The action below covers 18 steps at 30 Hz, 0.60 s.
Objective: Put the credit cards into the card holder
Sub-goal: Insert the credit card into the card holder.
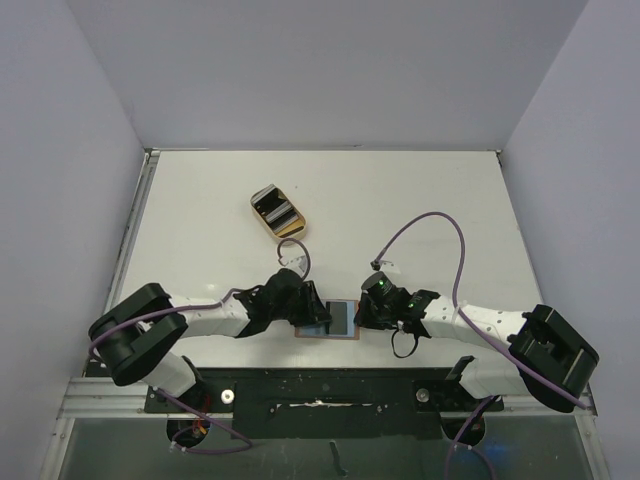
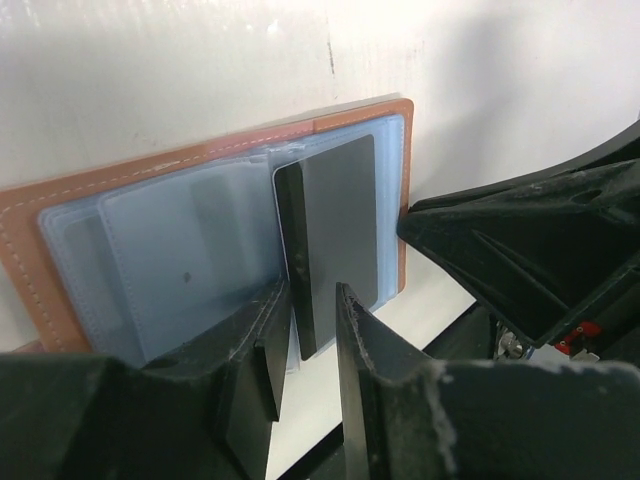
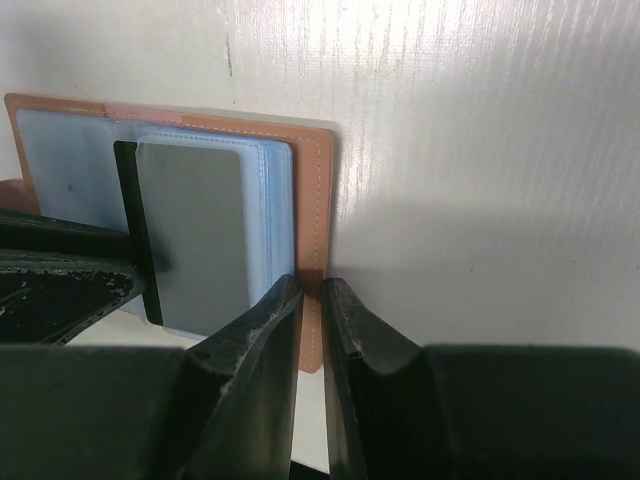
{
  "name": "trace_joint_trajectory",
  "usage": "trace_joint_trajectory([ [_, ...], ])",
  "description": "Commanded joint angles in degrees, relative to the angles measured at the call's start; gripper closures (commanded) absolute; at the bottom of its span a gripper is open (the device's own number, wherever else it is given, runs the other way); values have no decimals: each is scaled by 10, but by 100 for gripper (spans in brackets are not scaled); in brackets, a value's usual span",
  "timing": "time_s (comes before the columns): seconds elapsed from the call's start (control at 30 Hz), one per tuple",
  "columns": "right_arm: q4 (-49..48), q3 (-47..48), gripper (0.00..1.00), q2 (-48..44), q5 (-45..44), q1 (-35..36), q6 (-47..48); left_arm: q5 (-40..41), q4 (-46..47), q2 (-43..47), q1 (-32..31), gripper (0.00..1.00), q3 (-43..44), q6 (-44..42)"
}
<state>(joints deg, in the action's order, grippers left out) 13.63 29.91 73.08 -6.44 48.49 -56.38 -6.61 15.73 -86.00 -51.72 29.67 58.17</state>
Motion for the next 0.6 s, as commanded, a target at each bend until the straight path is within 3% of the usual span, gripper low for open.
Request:
trace_joint_trajectory([
  [0.0,-32,2,84,8,-7,6,5,9,11,-5,-8,75,30,-18],
  [0.33,-44,6,84,7,-3,5,33,-11,30,-31,-17,74,48,-34],
  [0.57,-12,19,82,-8,-29,1,43,35,-31,6,-18,71,47,-36],
])
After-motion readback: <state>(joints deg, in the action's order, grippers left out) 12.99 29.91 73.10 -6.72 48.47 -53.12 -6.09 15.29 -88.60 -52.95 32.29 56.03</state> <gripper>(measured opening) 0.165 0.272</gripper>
